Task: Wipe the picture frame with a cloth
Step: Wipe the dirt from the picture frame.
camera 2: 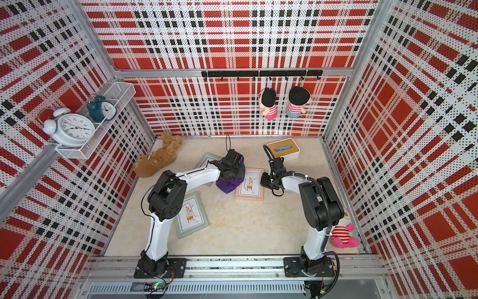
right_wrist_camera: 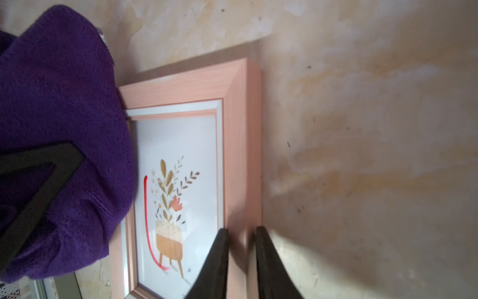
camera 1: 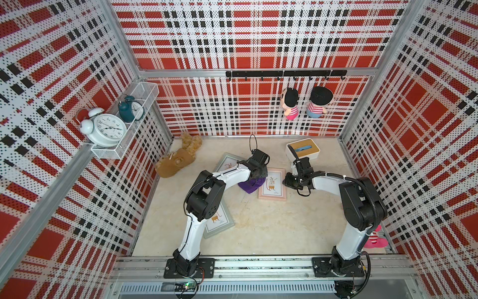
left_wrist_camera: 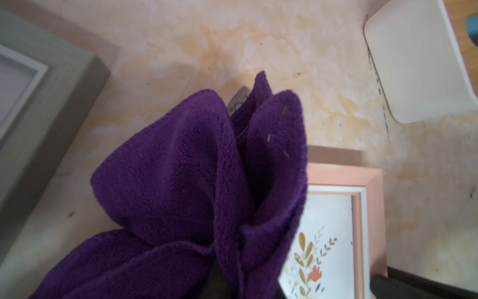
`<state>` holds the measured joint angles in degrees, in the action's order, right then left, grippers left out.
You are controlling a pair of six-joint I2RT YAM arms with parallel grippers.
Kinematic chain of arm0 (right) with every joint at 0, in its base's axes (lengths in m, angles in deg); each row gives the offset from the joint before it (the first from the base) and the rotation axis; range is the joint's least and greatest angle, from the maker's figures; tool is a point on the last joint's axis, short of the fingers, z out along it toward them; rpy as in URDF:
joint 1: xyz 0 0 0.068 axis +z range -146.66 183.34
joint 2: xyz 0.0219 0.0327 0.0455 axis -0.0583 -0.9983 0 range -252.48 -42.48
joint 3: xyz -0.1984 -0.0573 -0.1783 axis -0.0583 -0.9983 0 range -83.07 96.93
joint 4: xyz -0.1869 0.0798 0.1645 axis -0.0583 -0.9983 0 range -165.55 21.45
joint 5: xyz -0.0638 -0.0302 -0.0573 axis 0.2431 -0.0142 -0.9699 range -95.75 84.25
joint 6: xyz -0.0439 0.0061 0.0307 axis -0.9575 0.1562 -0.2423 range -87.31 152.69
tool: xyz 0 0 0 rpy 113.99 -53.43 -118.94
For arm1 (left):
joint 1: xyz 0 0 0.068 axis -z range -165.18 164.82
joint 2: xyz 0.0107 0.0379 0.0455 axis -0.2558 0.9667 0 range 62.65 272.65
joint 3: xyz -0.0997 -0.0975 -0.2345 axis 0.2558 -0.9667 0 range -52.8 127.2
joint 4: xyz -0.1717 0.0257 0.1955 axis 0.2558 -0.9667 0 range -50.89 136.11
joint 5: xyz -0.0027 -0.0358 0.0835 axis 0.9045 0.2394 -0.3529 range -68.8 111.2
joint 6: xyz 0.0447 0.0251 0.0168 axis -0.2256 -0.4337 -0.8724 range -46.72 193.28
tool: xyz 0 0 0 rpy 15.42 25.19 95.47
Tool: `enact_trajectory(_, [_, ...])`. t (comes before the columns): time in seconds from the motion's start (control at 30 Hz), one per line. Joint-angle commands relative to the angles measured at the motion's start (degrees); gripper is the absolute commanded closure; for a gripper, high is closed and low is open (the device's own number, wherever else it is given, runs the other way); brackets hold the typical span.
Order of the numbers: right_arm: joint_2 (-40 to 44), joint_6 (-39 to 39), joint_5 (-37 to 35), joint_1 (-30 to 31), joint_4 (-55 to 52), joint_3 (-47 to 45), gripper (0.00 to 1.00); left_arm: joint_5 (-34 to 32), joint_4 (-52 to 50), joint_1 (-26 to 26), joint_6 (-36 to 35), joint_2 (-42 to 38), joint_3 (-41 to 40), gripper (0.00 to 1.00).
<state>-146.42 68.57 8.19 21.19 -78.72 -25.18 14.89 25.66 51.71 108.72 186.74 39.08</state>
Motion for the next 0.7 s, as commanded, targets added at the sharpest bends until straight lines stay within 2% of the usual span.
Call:
enact_trajectory(0.0, [-1.4, 0.8, -1.6, -0.1, -2.9, 0.6, 0.79, 0.0, -3.2, -0.2, -2.7, 4.6, 3.4, 1.0])
enact_trajectory(0.17, [-2.0, 1.4, -2.9, -0.1, -3.7, 0.7, 0.8, -0.8, -5.3, 1.0, -4.1, 4.7, 2.1, 1.0])
enact_trajectory(0.5, [-3.3, 3.6, -4.6, -0.2, -4.3, 0.3, 0.81, -3.1, -6.9, 7.5, -1.6, -7.7, -17.6, 1.0])
enact_trajectory(0.67, [-3.5, 3.8, -4.8, -0.1, -4.1, 0.1, 0.81, -4.6, -6.5, 7.0, -3.0, -7.9, -18.0, 1.0])
